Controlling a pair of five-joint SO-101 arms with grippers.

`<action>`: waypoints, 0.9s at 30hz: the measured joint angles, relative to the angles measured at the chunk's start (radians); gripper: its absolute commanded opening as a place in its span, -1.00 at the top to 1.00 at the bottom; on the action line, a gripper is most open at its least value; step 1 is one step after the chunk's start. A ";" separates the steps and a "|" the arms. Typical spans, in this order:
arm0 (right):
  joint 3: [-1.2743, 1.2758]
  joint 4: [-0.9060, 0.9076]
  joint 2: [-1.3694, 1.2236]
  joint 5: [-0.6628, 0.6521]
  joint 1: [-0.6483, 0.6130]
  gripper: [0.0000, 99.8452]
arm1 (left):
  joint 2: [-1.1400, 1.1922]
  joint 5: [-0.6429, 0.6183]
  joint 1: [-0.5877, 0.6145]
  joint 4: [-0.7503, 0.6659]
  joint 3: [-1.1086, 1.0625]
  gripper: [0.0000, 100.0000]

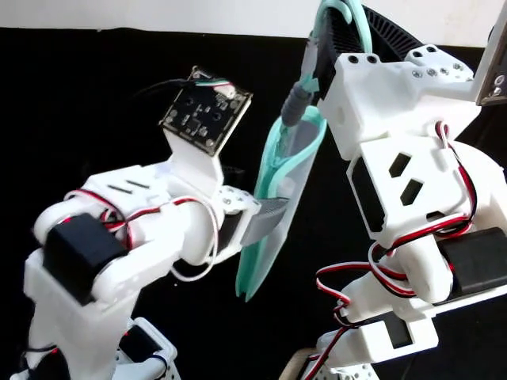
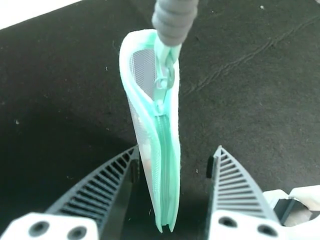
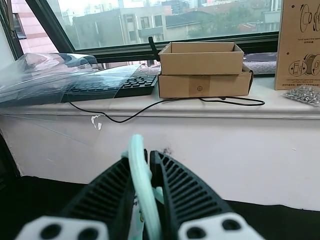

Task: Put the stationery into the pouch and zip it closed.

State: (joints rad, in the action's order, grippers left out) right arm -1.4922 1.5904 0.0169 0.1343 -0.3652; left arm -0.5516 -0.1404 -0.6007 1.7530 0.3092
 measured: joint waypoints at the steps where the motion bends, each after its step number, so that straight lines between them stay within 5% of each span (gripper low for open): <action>1: 0.000 0.000 0.000 0.000 0.000 0.99 | 0.017 0.000 0.002 -0.006 0.000 0.51; 13: 0.000 0.000 0.000 0.000 0.000 0.99 | 0.199 0.000 0.000 -0.100 -0.002 0.52; 20: 0.000 0.000 0.000 0.000 0.000 0.99 | 0.203 0.017 0.000 -0.103 -0.002 0.97; 27: 0.000 0.000 0.000 0.000 0.000 0.99 | 0.204 0.107 0.000 -0.103 -0.002 0.99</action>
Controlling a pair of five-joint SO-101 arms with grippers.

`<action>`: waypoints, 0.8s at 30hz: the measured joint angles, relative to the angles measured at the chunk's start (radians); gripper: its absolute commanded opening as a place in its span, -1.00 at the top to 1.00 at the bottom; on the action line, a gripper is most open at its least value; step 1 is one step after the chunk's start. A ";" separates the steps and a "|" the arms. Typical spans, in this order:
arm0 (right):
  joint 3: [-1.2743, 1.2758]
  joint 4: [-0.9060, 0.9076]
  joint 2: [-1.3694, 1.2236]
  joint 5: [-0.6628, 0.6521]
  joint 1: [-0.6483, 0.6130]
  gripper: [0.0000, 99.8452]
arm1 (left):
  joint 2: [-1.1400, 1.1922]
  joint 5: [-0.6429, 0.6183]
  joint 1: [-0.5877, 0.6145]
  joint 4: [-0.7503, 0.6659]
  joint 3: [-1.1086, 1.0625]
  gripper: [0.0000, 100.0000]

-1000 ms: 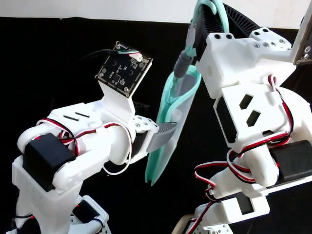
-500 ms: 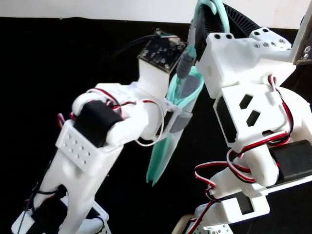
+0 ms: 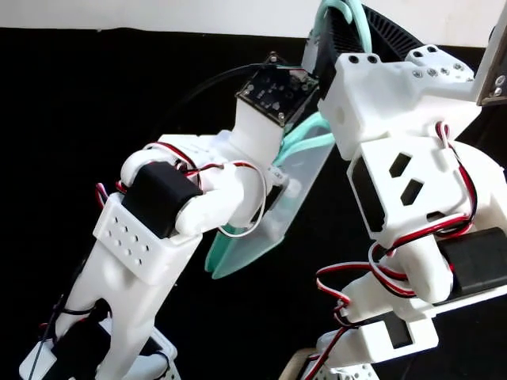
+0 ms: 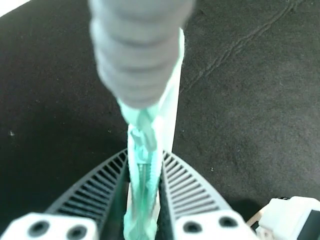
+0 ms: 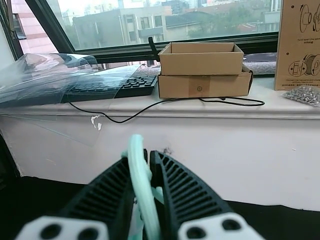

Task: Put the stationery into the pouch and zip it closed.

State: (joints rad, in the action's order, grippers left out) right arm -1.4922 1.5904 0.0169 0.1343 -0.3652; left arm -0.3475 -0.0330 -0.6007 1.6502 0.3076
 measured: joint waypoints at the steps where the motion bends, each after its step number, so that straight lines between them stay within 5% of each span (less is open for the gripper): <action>1: 0.000 0.000 0.000 0.000 0.000 0.99 | 0.000 0.000 0.000 0.000 0.000 0.99; 24: -0.003 0.006 -0.181 -0.002 0.379 0.99 | -0.130 0.078 0.183 0.074 -0.069 0.99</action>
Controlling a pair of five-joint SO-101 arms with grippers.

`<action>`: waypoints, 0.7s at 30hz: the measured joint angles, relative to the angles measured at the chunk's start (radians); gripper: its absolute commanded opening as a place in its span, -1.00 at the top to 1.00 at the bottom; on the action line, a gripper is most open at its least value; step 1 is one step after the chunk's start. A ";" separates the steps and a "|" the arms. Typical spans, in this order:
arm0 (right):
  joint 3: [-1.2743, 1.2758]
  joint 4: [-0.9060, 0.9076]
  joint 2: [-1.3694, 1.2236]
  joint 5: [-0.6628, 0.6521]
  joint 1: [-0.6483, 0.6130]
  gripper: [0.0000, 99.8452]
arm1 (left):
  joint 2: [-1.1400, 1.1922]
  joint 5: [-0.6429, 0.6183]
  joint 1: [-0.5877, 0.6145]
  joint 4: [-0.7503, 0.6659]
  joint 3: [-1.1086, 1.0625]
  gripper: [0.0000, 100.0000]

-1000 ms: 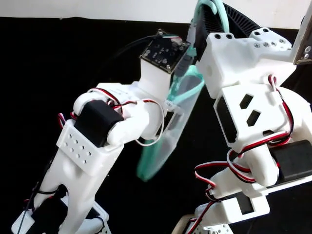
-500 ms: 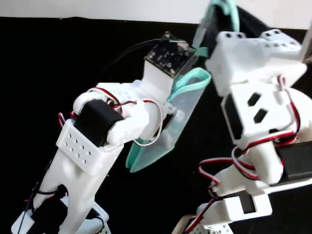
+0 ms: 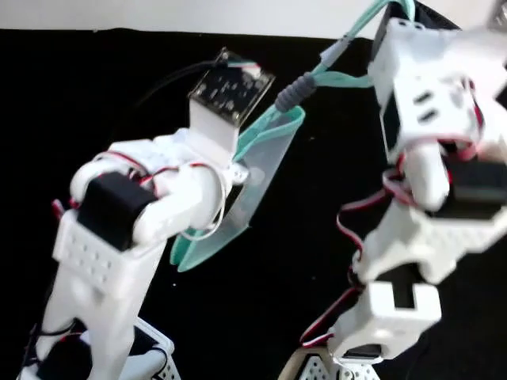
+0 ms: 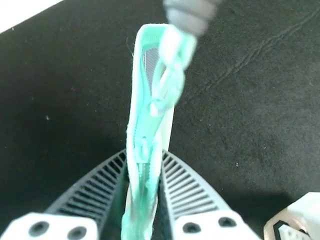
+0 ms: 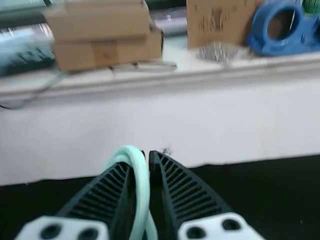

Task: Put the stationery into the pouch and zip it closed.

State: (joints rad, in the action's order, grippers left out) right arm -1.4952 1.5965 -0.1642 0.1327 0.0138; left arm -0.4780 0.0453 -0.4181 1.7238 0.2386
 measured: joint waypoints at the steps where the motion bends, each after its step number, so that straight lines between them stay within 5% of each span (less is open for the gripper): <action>1: -0.002 -0.011 -0.035 0.000 0.005 0.99 | -0.020 0.011 0.000 0.000 -0.018 0.99; 17: -0.005 -0.252 -0.554 -0.002 0.066 0.99 | -0.094 0.020 0.091 -0.005 -0.130 0.99; 21: 0.000 -0.361 -0.683 0.000 0.193 0.99 | -0.101 0.020 0.103 -0.002 -0.138 0.99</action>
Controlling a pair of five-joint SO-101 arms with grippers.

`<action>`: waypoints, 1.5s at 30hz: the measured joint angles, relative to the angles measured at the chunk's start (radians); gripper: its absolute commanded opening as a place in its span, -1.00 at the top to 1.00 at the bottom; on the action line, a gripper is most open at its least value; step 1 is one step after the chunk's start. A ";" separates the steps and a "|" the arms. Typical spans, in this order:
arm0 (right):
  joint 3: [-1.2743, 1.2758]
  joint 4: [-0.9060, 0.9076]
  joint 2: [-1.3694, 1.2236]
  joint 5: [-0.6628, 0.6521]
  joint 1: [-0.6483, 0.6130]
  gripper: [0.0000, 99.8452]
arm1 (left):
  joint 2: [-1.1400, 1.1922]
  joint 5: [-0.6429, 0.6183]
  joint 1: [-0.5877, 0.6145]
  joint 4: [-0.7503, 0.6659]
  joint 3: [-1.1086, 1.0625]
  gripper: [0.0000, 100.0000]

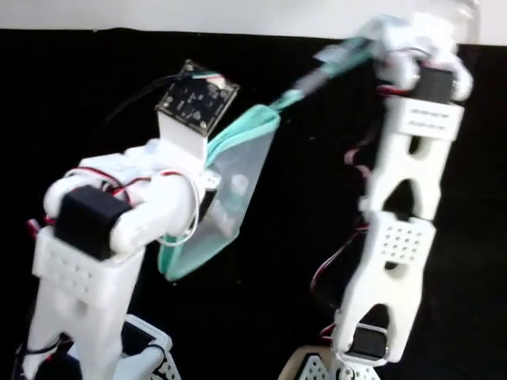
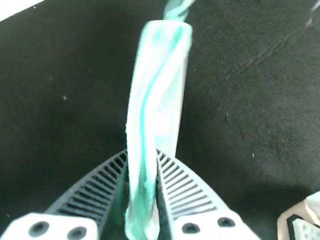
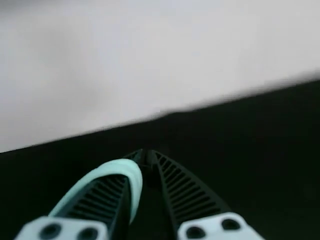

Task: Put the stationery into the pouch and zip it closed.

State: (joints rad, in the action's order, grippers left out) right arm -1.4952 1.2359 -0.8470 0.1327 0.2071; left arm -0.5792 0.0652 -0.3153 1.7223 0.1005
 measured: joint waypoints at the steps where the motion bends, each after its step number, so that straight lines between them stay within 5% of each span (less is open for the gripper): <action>1: 0.000 -0.020 -0.026 0.000 0.014 0.99 | 0.002 0.000 0.000 0.000 0.002 0.99; 15: -0.006 -0.132 -0.215 0.000 0.012 0.90 | 0.002 0.000 0.002 -0.003 -0.002 0.99; 22: -0.015 0.044 -0.258 0.000 0.011 0.55 | 0.002 0.000 0.002 -0.003 -0.002 0.99; 35: -0.011 0.488 -0.275 -0.003 -0.160 0.53 | -0.003 -0.002 0.017 0.005 -0.011 0.99; 45: -0.005 0.514 -0.262 -0.126 -0.278 0.54 | -0.006 0.002 0.026 -0.126 -0.035 0.99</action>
State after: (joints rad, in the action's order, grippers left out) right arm -1.4998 1.7499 -1.1093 0.0069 -0.0706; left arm -0.5854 0.0667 -0.2892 1.5965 0.0652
